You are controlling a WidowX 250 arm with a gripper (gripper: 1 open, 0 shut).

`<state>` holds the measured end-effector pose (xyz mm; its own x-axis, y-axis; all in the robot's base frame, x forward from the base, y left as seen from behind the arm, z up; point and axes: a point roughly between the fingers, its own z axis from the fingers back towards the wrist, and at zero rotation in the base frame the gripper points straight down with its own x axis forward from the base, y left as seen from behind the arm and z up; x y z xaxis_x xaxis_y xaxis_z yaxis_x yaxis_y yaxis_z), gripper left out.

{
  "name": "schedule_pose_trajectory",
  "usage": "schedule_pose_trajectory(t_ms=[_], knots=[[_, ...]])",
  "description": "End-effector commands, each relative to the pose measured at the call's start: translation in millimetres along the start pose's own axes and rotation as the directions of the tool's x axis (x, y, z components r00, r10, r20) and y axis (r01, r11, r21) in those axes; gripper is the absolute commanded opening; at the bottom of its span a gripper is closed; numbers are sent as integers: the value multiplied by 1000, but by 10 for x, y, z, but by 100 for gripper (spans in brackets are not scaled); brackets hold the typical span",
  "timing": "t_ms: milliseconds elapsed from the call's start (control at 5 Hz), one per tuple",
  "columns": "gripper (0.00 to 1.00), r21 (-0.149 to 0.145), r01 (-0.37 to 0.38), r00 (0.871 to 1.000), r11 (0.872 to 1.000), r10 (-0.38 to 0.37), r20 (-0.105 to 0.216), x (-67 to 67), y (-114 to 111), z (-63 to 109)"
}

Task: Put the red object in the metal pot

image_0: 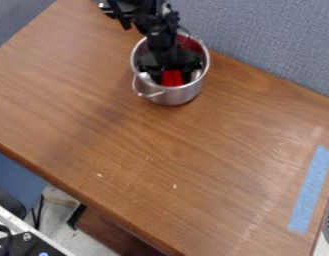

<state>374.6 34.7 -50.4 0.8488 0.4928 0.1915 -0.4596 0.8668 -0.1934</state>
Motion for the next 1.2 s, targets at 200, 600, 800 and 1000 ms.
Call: schedule_pose_trajectory(t_ms=[200, 600, 800, 1000], knots=[[0, -7, 34, 999, 999, -34, -11, 380, -241, 14], [0, -27, 100, 994, 995, -101, -42, 287, -616, 262], [0, -36, 153, 986, 988, -155, -56, 74, -856, 569], [0, -12, 52, 998, 999, -52, -37, -152, -979, 598]])
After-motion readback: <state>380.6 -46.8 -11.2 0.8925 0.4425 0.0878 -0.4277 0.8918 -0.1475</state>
